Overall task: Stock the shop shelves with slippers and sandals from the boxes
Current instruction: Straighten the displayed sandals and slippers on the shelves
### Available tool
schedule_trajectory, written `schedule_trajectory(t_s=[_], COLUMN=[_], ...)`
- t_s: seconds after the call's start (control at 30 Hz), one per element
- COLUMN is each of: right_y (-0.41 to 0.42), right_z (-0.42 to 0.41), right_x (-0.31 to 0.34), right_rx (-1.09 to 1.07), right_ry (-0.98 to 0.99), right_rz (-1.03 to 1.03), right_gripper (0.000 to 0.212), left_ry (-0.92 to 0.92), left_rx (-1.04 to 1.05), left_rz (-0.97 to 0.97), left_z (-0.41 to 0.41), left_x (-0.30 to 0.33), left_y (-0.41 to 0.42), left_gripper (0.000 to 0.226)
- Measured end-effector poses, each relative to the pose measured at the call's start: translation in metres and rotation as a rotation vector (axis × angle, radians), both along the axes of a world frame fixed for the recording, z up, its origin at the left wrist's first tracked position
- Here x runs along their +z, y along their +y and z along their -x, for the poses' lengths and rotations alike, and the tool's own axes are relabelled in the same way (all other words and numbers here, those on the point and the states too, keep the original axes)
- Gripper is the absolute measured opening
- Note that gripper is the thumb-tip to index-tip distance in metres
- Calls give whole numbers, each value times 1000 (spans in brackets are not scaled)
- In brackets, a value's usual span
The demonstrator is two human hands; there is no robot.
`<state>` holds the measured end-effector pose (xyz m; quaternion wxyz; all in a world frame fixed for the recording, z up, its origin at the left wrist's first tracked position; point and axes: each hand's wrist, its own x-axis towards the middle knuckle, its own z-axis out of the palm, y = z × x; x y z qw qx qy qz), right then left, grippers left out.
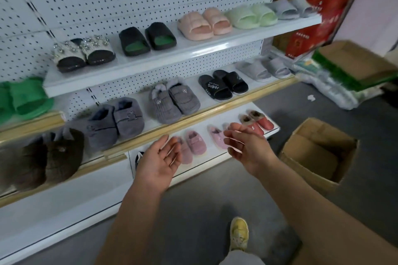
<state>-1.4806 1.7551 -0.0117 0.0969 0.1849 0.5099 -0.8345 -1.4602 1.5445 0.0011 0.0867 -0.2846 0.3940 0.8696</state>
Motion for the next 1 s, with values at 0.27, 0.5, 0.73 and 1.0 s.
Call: schedule_trajectory(t_s=[0.27, 0.5, 0.73, 1.0], right_y=[55, 114, 207, 300], right_z=[11, 68, 130, 191], right_x=[62, 92, 107, 114], right_rx=[-53, -113, -103, -76], right_ry=[127, 156, 149, 138], right_rz=[11, 77, 59, -33], right_gripper=[17, 19, 23, 31], left_ry=[105, 162, 167, 170], left_rx=[-11, -52, -80, -110], left_rz=[53, 118, 78, 96], left_z=[12, 68, 142, 204], left_x=[60, 82, 103, 108], left_y=[23, 74, 182, 272], left_gripper=[11, 24, 12, 18])
